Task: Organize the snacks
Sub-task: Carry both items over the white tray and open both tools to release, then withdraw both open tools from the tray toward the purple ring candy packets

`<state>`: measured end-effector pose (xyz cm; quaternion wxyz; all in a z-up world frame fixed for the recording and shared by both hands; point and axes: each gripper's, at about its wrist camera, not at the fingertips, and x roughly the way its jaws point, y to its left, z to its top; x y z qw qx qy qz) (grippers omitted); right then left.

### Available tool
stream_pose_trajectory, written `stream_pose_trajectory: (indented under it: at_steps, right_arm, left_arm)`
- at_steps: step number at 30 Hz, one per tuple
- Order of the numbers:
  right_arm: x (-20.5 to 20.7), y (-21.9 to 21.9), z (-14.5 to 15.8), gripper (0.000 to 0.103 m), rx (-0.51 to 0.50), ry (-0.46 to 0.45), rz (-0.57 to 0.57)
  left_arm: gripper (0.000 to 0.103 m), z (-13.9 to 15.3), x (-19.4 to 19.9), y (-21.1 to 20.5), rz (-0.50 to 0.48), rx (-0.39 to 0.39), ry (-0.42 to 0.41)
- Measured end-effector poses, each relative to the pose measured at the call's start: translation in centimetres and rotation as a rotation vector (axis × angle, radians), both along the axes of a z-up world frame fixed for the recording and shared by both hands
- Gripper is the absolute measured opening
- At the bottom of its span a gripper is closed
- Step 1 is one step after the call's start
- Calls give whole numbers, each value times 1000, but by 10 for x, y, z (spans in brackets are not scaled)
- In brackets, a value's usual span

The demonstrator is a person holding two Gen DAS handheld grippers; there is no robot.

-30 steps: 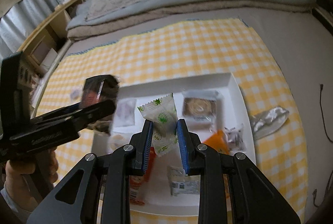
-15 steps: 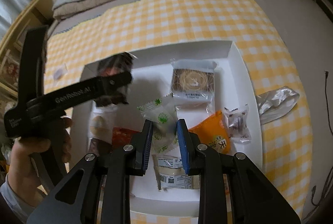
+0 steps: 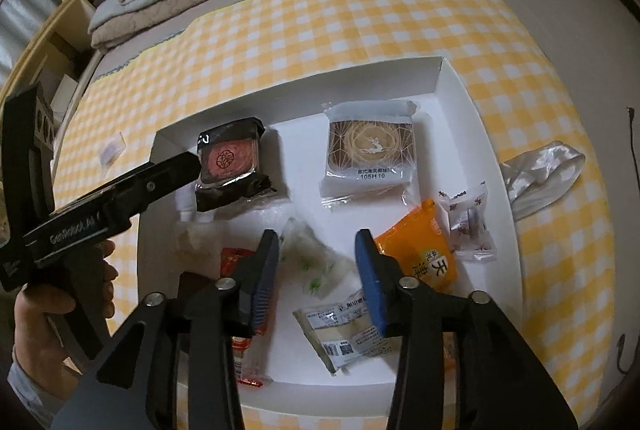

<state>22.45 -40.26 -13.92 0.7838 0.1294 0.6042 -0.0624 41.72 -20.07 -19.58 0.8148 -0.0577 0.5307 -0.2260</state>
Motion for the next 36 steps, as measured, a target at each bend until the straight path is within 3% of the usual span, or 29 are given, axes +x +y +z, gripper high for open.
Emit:
stream_pose_trajectory:
  at_steps: [4, 9, 12, 36]
  right_arm:
    - [-7, 7, 4, 63, -25, -3, 23]
    - [-17, 9, 13, 93, -67, -28, 28]
    - [-24, 6, 20, 103, -87, -50, 16]
    - [-58, 27, 69, 103, -189, -196, 4]
  left_arm:
    - [103, 12, -15, 2, -20, 23, -15]
    - [103, 24, -31, 6, -29, 42, -30]
    - [103, 34, -41, 12, -33, 52, -37]
    - [103, 105, -115, 82, -41, 95, -126]
